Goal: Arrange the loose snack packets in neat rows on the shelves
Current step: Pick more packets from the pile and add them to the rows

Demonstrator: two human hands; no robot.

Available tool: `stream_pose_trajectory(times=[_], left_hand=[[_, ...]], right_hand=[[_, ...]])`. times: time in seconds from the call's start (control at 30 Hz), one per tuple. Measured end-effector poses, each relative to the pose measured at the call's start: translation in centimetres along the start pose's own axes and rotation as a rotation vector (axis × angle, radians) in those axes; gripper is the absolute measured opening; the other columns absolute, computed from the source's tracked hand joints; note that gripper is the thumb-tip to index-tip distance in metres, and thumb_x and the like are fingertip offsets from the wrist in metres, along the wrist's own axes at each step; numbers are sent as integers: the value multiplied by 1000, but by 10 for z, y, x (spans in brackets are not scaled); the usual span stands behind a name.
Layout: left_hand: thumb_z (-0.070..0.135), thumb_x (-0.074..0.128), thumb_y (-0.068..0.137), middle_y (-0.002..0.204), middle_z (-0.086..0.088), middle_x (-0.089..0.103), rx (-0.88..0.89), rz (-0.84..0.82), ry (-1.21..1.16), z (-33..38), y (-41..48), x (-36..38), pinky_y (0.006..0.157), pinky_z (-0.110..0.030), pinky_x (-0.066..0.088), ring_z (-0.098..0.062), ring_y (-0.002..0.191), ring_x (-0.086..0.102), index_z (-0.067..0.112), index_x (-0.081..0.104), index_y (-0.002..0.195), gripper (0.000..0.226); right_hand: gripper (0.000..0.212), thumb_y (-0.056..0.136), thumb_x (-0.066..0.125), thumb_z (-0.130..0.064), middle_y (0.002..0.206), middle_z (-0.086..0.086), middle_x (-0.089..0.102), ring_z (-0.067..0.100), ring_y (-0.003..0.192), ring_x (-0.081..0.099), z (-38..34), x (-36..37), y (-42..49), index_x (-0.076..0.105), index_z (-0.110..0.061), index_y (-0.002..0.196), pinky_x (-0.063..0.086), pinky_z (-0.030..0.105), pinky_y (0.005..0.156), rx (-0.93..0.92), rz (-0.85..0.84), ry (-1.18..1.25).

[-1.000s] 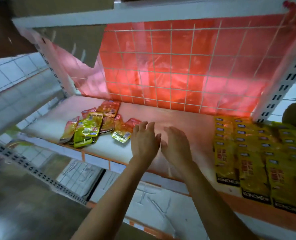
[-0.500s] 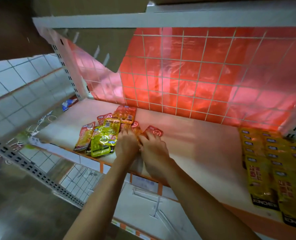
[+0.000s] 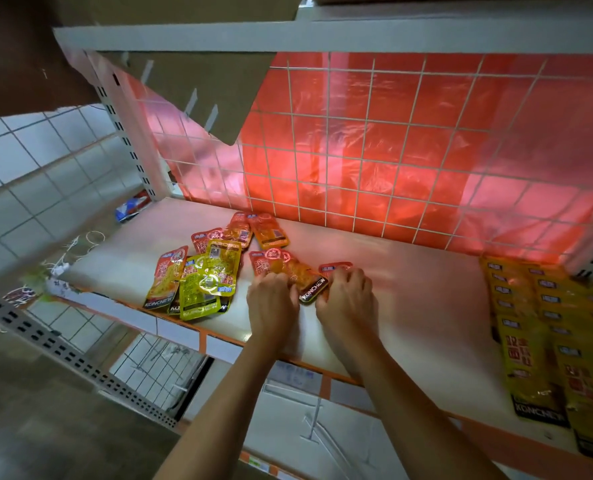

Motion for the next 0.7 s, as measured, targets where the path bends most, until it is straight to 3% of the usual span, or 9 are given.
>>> stream_pose_trajectory(times=[0.07,0.17,0.3,0.47,0.57,0.7], left_hand=[[25,59,91,104,-9,63,-35,51,-68,-3,2,-1,85,-34,43,-26,101,55,10,64,97,17],[37,65,87,122,-16,52,-150,99,13,-7,2,-2,97,-37,38,-32,115,47,8,52,113,41],[46,61,88,136,-24,46,-246,-1,77,-8,7,1,106,-44,36,-38,130,37,6,40,128,61],[22,71,83,132,-24,44,-179,39,-154,3,8,-3,99,-43,40,-40,122,45,6,42,130,57],[16,78,76,136,-29,37,-263,30,-260,4,8,-4,98,-46,41,-43,120,43,9,38,139,75],[10,76,76,125,-25,54,-263,37,-394,8,4,-4,87,-40,46,-39,110,55,8,32,144,80]], right_hand=[[43,79,55,-31,120,10,51,28,108,47,8,-4,0,49,-16,119,44,39,87,42,-5,-12],[58,80,62,-41,127,12,48,29,115,43,21,-9,3,44,-14,128,40,38,92,137,-71,-20],[69,73,68,-55,123,11,51,29,114,44,34,-17,3,46,-15,124,38,38,91,225,-106,-73],[68,73,73,-49,122,13,48,30,112,45,39,-23,0,44,-14,123,40,39,90,291,-124,-43],[74,73,76,-43,122,14,41,28,108,48,42,-29,-3,39,-12,128,44,37,89,321,-152,-6],[59,80,62,-47,116,12,42,29,99,52,47,-37,-9,44,-14,125,47,33,79,316,-171,142]])
Point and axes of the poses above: each hand's wrist, its own y-axis towards the middle knuckle, its own x-axis out of the palm, z = x × y, the point moved 4 cm from there along y, towards the middle knuckle
